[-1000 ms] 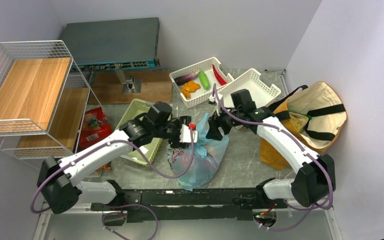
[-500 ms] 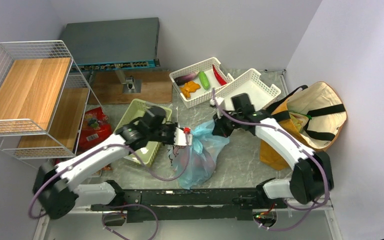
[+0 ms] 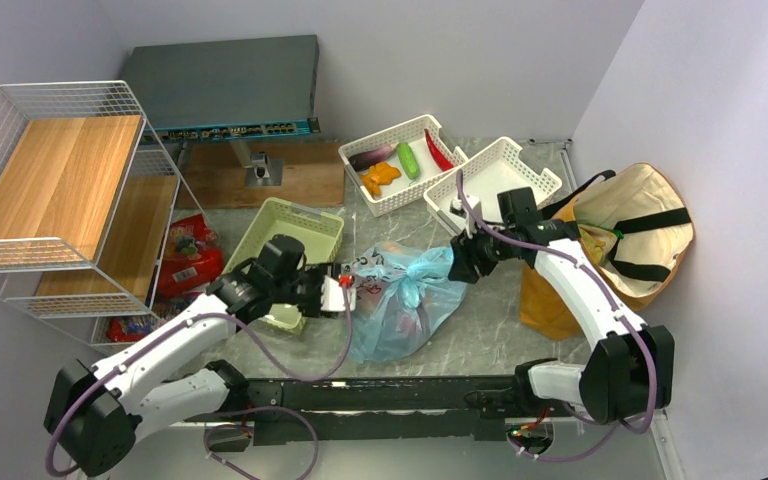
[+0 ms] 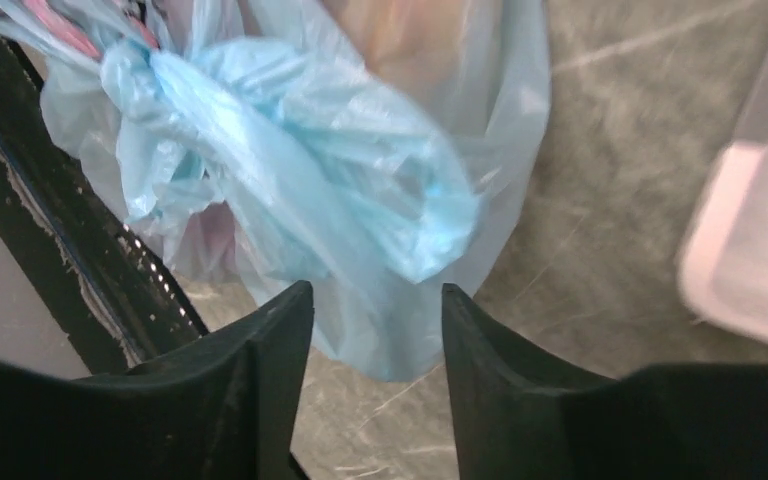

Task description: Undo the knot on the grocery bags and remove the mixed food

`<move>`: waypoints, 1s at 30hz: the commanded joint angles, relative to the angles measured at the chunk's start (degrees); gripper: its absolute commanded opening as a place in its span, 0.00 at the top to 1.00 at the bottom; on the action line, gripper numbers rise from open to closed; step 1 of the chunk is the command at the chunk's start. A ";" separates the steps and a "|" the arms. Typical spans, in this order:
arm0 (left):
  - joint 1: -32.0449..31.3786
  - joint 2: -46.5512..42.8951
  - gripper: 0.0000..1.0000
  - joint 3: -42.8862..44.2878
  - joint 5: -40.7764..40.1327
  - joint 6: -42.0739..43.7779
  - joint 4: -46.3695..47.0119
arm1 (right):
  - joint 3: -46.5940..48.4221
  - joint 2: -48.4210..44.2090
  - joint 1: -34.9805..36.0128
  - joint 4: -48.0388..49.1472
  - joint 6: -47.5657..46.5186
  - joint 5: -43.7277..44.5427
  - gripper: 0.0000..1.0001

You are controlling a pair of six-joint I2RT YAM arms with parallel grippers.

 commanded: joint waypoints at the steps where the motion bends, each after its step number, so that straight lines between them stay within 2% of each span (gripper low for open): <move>1: -1.16 2.40 0.38 13.39 0.58 -7.42 -0.20 | 9.84 0.32 2.05 2.01 2.90 -0.93 0.46; 5: -8.46 4.44 0.39 17.38 -3.58 -9.84 6.23 | 11.29 0.55 5.47 6.50 6.18 -1.20 0.50; 9: -12.52 10.35 0.38 21.06 -3.78 -9.17 5.99 | 10.66 3.81 9.01 4.77 3.12 -1.92 0.49; 12: -14.22 14.51 0.36 21.80 -4.55 -7.22 5.08 | 9.53 4.84 11.69 4.93 2.37 -2.12 0.47; 15: -14.52 18.30 0.35 20.67 -7.65 -7.11 6.53 | 6.53 5.50 14.05 7.29 1.70 1.72 0.47; 17: -14.57 20.10 0.36 19.34 -10.24 -6.70 8.14 | 4.24 6.20 14.22 10.21 2.55 4.67 0.50; 18: -14.56 21.40 0.37 19.04 -12.02 -6.33 8.66 | 3.74 6.58 14.06 11.09 2.83 5.93 0.56; 19: -14.58 22.38 0.40 19.00 -14.47 -6.19 9.02 | 3.70 6.76 14.01 11.42 2.87 6.70 0.63; 20: -14.58 22.84 0.47 19.15 -16.15 -6.26 9.02 | 4.03 6.79 14.05 11.30 3.08 7.72 0.77; 21: -14.37 22.77 0.67 19.98 -17.40 -6.64 8.03 | 4.54 6.47 13.74 10.92 3.36 8.65 0.93; 22: -14.05 21.84 0.87 20.52 -17.75 -7.15 7.11 | 5.08 5.74 13.08 10.30 3.39 8.99 1.00; 23: -13.39 20.04 0.99 20.76 -17.17 -8.28 5.71 | 5.63 4.77 12.18 9.54 3.53 9.50 1.00; 26: -9.14 11.33 1.00 18.89 -8.77 -7.74 0.83 | 6.65 1.28 6.22 6.53 2.58 9.98 1.00; 30: -1.64 -1.35 1.00 11.72 -0.42 -2.19 -6.19 | 6.83 0.10 -3.75 0.55 -2.92 9.76 1.00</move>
